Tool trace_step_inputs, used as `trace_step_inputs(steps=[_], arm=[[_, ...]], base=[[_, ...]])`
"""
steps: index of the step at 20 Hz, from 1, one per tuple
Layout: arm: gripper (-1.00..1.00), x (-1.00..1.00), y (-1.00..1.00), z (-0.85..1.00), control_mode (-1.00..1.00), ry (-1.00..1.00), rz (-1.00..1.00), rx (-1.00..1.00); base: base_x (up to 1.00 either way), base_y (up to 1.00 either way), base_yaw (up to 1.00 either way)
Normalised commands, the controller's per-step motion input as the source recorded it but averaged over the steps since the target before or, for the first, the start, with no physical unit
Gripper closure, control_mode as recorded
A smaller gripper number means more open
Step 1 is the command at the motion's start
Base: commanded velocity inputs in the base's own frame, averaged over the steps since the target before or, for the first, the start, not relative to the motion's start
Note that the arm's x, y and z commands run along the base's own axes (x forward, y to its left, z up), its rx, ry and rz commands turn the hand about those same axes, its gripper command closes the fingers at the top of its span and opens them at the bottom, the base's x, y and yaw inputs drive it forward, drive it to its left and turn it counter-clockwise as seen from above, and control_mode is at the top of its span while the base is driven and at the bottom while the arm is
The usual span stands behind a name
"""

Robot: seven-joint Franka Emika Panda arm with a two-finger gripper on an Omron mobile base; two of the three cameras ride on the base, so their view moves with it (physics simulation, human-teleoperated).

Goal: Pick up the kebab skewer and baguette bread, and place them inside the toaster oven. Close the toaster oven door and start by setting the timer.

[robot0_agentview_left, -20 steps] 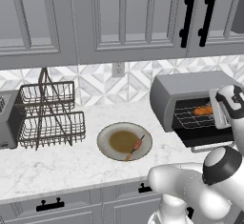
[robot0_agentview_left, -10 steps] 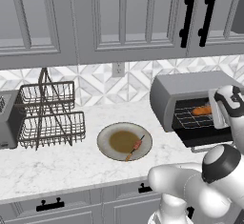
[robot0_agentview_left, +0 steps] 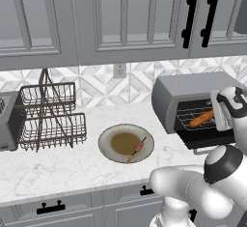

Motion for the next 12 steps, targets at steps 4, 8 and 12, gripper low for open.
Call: trace_step_inputs(steps=[4, 8, 12], arm=[[-1.00, 0.00, 0.00, 0.00, -1.00, 0.00, 0.00, 0.00], [-1.00, -0.14, 0.00, 0.22, -1.00, 0.00, 0.00, 0.00], [-1.00, -0.87, 0.39, 0.46, -1.00, 0.00, 0.06, -0.07]], base=[[0.00, 0.00, 0.00], [0.00, 0.00, 0.00], [0.00, 0.00, 0.00]])
